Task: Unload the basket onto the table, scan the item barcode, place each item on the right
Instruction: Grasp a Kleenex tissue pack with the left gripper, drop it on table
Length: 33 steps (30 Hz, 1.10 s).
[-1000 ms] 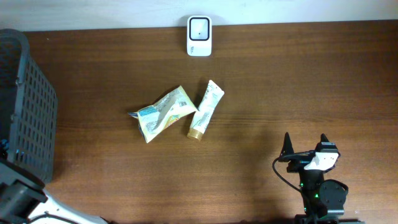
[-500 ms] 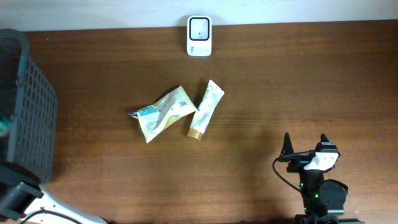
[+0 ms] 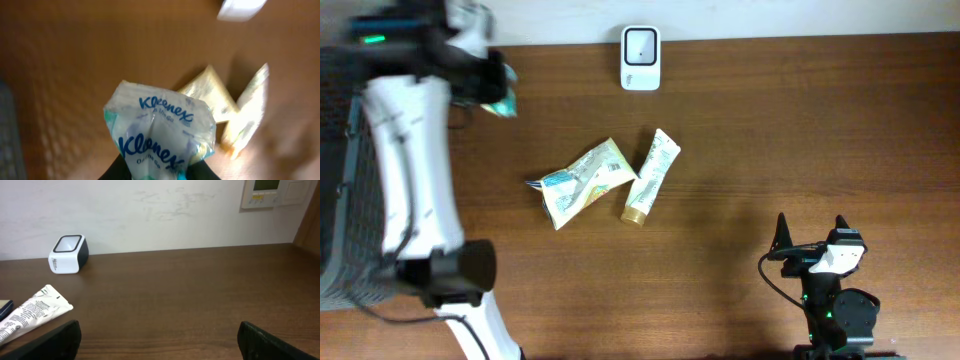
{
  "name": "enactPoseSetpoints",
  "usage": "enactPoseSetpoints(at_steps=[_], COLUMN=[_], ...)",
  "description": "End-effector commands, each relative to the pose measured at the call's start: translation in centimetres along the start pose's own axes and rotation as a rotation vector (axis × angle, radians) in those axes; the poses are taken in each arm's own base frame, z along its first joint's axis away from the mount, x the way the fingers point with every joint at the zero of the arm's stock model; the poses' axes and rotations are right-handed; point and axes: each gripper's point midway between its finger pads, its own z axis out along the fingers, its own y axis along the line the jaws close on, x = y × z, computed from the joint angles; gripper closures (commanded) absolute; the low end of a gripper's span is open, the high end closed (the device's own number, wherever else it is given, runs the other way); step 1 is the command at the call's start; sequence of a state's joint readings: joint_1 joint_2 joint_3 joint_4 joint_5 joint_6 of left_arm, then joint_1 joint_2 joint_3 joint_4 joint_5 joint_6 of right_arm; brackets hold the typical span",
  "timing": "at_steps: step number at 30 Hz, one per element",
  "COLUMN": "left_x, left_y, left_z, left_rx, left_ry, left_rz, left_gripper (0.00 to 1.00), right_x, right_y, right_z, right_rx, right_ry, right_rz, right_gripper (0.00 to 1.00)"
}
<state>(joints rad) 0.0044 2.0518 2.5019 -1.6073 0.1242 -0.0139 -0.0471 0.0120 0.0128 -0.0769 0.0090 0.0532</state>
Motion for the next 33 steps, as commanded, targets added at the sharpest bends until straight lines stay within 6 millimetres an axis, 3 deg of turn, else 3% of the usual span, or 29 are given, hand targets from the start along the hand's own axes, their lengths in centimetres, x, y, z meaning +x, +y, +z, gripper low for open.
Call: enactPoseSetpoints(at_steps=[1,2,4,6,8,12,15,16,17,19,20,23,24,25,26,28,29,30,32,33], left_x=[3.7,5.5,7.4,9.9,12.2,15.5,17.0,17.0,16.6,13.9,11.4,2.4,-0.1,-1.5,-2.0,0.4,2.9,5.3,10.1,12.4], left_y=[0.7,1.3,2.3,3.8,3.6,-0.7,-2.2,-2.7,-2.7,-1.8,-1.3,-0.4,1.3,3.5,7.0,14.9,20.7,24.4,30.2,32.5], left_z=[10.0,14.6,19.2,22.5,23.7,23.6,22.2,21.5,21.1,18.8,16.3,4.6,-0.2,-3.7,-7.9,-12.3,-13.3,-13.2,-11.4,-9.4], left_rx=[-0.160,-0.193,-0.217,-0.277,-0.247,-0.093,-0.087,-0.083,-0.086,-0.135,-0.163,-0.208,-0.252,-0.306,-0.352,-0.474,-0.557,-0.603,-0.669,-0.690], left_ry=[0.192,0.219,0.212,0.215,0.259,0.376,0.436,0.437,0.422,0.344,0.274,-0.072,-0.216,-0.315,-0.405,-0.454,-0.450,-0.427,-0.350,-0.302], left_rz=[0.095,0.112,0.115,0.122,0.120,0.139,0.163,0.175,0.178,0.172,0.165,0.115,0.070,0.020,-0.062,-0.278,-0.488,-0.624,-0.801,-0.853], left_gripper=[1.00,1.00,1.00,1.00,1.00,0.99,0.94,0.72,0.01,0.01,0.01,0.01,0.01,0.01,0.01,0.00,0.02,0.02,0.03,0.03], right_x=[0.3,0.3,0.3,0.3,0.3,0.3,0.3,0.3,0.3,0.3,0.3,0.3,0.3,0.3,0.3,0.3,0.3,0.3,0.3,0.3], right_y=[-0.2,-0.2,-0.2,-0.2,-0.2,-0.2,-0.2,-0.2,-0.2,-0.2,-0.2,-0.2,-0.2,-0.2,-0.2,-0.2,-0.2,-0.2,-0.2,-0.2], right_z=[0.0,0.0,0.0,0.0,0.0,0.0,0.0,0.0,0.0,0.0,0.0,0.0,0.0,0.0,0.0,0.0,0.0,0.0,0.0,0.0], right_rx=[0.008,0.008,0.008,0.008,0.008,0.008,0.008,0.008,0.008,0.008,0.008,0.008,0.008,0.008,0.008,0.008,0.008,0.008,0.008,0.008], right_ry=[0.006,0.006,0.006,0.006,0.006,0.006,0.006,0.006,0.006,0.006,0.006,0.006,0.006,0.006,0.006,0.006,0.006,0.006,0.006,0.006], right_rz=[0.003,0.003,0.003,0.003,0.003,0.003,0.003,0.003,0.003,0.003,0.003,0.003,0.003,0.003,0.003,0.003,0.003,0.003,0.003,0.003], right_gripper=[0.01,0.01,0.01,0.01,0.01,0.01,0.01,0.01,0.01,0.02,0.01,0.01,0.01,0.01,0.01,0.01,0.01,0.01,0.01,0.01])
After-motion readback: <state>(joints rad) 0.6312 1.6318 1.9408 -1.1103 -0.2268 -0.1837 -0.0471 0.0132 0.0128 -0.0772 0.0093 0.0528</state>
